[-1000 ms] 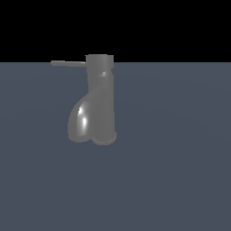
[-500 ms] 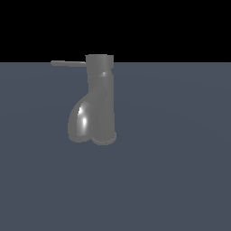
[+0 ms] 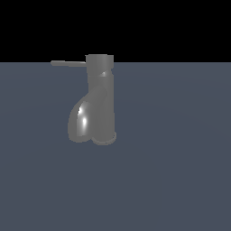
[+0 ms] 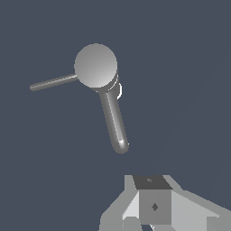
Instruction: Turn on the faucet by rotating a designated handle.
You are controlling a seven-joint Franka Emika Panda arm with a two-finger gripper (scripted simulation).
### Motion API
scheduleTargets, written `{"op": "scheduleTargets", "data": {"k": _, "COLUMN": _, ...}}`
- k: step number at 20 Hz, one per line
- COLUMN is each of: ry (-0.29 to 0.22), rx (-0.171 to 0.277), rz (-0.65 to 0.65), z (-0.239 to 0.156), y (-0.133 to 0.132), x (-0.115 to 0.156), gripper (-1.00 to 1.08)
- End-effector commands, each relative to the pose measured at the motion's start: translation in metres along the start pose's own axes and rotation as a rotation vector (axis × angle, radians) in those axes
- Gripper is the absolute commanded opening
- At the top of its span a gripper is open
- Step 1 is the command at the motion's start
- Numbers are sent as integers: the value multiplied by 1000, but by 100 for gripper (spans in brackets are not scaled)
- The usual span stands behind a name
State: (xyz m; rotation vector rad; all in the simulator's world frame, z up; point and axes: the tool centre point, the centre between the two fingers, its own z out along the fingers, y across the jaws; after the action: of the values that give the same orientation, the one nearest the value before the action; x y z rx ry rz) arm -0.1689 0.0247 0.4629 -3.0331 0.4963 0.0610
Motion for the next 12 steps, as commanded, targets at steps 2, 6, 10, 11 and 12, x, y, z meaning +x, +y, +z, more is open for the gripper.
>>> {"op": "scheduleTargets", "data": {"k": 2, "ry": -11, "rx": 15, "rz": 80, "z": 8, "y": -12, "x": 13, "gripper": -100}}
{"op": "scheduleTargets", "data": {"k": 6, "ry": -24, "rx": 26, "rz": 173, "z": 17, "y": -25, "x": 28, "gripper": -100}}
{"op": "scheduleTargets", "data": {"k": 10, "ry": -36, "rx": 33, "rz": 268, "z": 28, "y": -38, "x": 42, "gripper": -100}}
{"op": "scheduleTargets", "data": {"k": 11, "ry": -39, "rx": 34, "rz": 292, "z": 31, "y": -42, "x": 45, "gripper": -100}}
{"op": "scheduleTargets", "data": {"k": 12, "ry": -42, "rx": 34, "rz": 316, "z": 34, "y": -45, "x": 49, "gripper": -100}}
